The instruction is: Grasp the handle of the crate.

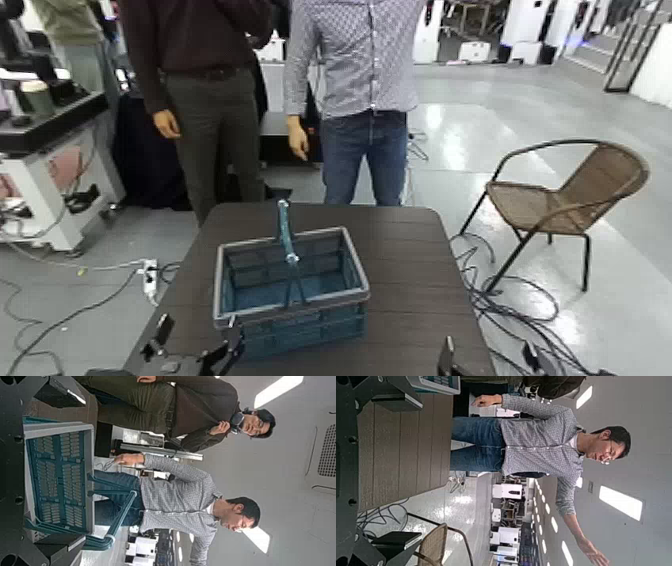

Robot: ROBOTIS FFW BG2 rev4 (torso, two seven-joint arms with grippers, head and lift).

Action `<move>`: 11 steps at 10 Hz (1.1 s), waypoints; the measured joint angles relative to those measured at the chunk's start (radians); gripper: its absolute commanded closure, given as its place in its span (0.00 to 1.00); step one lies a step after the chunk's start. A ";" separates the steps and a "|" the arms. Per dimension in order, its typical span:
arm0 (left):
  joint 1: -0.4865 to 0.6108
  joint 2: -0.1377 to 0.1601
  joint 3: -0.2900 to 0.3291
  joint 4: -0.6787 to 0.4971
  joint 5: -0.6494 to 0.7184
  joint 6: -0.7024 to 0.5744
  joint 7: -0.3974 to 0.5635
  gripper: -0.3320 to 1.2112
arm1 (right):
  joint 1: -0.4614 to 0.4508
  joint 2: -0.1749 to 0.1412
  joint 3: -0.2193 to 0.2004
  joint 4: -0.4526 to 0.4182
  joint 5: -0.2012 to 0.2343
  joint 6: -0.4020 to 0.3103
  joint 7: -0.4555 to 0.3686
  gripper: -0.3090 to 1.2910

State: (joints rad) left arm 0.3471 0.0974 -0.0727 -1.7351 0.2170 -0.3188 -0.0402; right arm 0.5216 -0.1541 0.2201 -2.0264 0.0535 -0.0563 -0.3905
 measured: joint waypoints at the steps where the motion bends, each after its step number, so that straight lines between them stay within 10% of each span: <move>1: 0.001 0.008 0.003 0.000 0.000 -0.002 -0.001 0.28 | 0.002 -0.005 -0.004 -0.007 -0.001 0.008 0.000 0.29; 8: -0.005 0.015 0.016 0.000 0.032 0.025 -0.045 0.28 | 0.002 -0.004 -0.015 -0.009 -0.015 0.017 0.016 0.29; 11: -0.059 0.026 0.038 -0.031 0.184 0.225 -0.122 0.28 | -0.009 -0.002 -0.010 0.004 -0.027 0.010 0.018 0.29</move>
State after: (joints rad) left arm 0.2883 0.1235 -0.0344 -1.7656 0.4011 -0.0935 -0.1626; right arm 0.5129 -0.1566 0.2097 -2.0222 0.0260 -0.0467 -0.3725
